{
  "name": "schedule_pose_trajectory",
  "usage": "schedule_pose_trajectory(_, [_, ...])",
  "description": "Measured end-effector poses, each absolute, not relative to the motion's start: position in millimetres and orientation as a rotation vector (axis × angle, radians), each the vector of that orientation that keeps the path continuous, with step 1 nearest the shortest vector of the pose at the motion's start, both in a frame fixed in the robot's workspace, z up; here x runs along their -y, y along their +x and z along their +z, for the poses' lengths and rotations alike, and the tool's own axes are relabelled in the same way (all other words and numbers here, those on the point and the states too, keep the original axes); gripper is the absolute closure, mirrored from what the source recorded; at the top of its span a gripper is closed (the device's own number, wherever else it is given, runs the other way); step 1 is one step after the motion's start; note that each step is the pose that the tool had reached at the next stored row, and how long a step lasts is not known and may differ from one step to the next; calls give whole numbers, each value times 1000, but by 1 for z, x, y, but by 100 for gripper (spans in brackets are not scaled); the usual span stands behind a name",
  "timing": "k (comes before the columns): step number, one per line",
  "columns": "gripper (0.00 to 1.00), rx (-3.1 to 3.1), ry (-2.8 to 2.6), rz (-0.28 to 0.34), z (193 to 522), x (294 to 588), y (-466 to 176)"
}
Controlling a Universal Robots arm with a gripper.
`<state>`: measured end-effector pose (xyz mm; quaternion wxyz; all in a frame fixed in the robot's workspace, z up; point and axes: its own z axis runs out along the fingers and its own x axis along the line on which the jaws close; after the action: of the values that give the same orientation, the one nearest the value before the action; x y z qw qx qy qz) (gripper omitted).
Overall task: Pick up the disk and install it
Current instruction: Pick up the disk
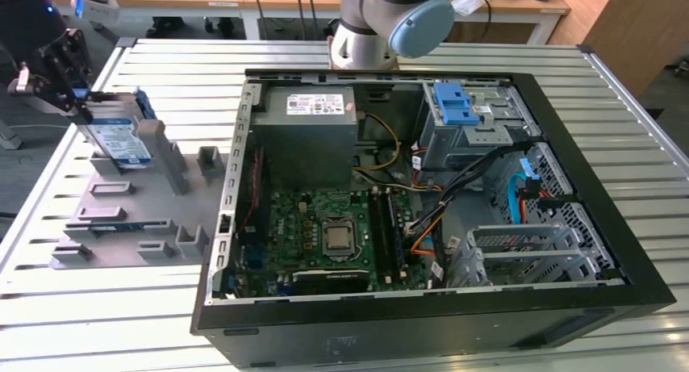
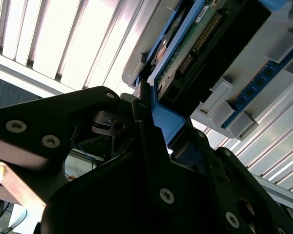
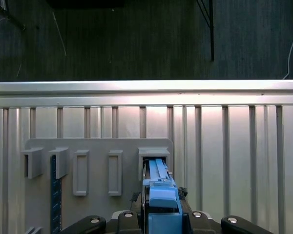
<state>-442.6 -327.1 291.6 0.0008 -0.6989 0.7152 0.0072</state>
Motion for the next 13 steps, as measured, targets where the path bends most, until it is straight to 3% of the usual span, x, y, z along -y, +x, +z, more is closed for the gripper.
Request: schedule_pose_trajectory(13, [64,-2246,-2195,23,299,327,-443])
